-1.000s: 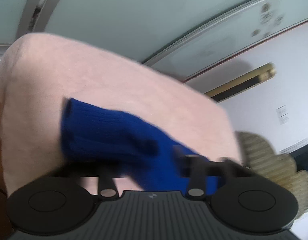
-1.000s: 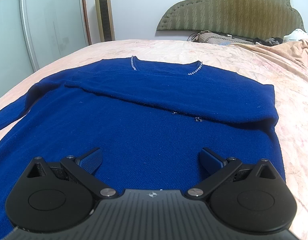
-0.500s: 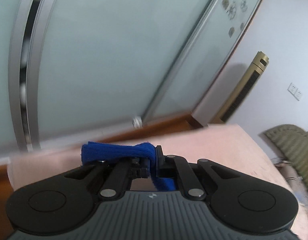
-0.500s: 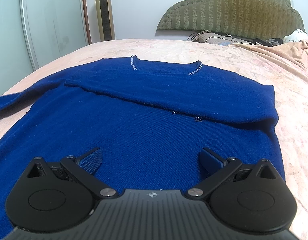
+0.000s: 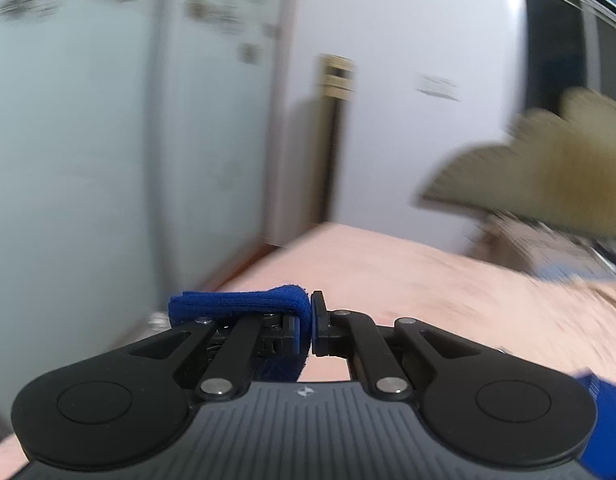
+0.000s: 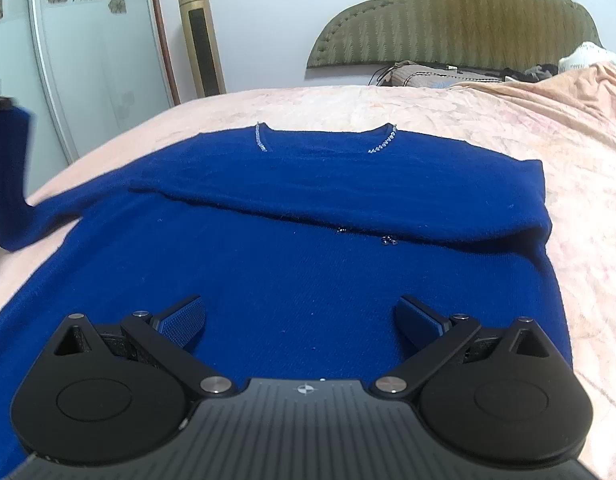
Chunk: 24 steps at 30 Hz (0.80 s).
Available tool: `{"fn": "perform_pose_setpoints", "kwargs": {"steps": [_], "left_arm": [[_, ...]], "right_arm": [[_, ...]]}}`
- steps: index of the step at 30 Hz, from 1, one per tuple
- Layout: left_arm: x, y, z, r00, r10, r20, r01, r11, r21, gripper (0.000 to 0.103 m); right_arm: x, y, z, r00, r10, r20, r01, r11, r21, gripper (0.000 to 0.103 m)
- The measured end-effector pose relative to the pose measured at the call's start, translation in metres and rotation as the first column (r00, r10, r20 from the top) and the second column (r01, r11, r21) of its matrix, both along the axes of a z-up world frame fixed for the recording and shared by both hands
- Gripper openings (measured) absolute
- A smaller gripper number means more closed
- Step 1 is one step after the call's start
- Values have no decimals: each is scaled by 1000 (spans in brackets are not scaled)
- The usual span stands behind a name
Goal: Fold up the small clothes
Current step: 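Carry the held sleeve across the sweater and release it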
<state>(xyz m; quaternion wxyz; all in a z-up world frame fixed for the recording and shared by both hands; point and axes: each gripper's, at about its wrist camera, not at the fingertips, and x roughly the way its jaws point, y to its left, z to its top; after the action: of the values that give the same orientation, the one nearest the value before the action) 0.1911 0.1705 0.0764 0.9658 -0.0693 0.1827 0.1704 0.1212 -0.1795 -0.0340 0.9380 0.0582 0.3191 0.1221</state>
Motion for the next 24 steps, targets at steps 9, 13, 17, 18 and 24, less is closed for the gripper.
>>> {"fn": "perform_pose_setpoints", "kwargs": {"steps": [9,13,17,18,24], "left_arm": [[42,-121,-28,945,-307,-116,317,945,77,5],[57,-174,-45,885,-427,-185,452,883,124,5],[60,-216,-72,827,-503,-252,546,824,148,5],[63,-224,-79,810,-519,-274,568,811,141,5],[58,-255,-113,685,-603,-409,687,721,89,27]], "right_arm": [[-8,-28,1,994,-105,38,98,984,151,102],[-17,-48,4,969,-236,67,218,954,206,103],[-20,-67,6,950,-306,66,280,926,252,103],[-20,-72,6,947,-315,66,289,922,257,103],[-12,-99,8,927,-372,49,344,893,289,103]]}}
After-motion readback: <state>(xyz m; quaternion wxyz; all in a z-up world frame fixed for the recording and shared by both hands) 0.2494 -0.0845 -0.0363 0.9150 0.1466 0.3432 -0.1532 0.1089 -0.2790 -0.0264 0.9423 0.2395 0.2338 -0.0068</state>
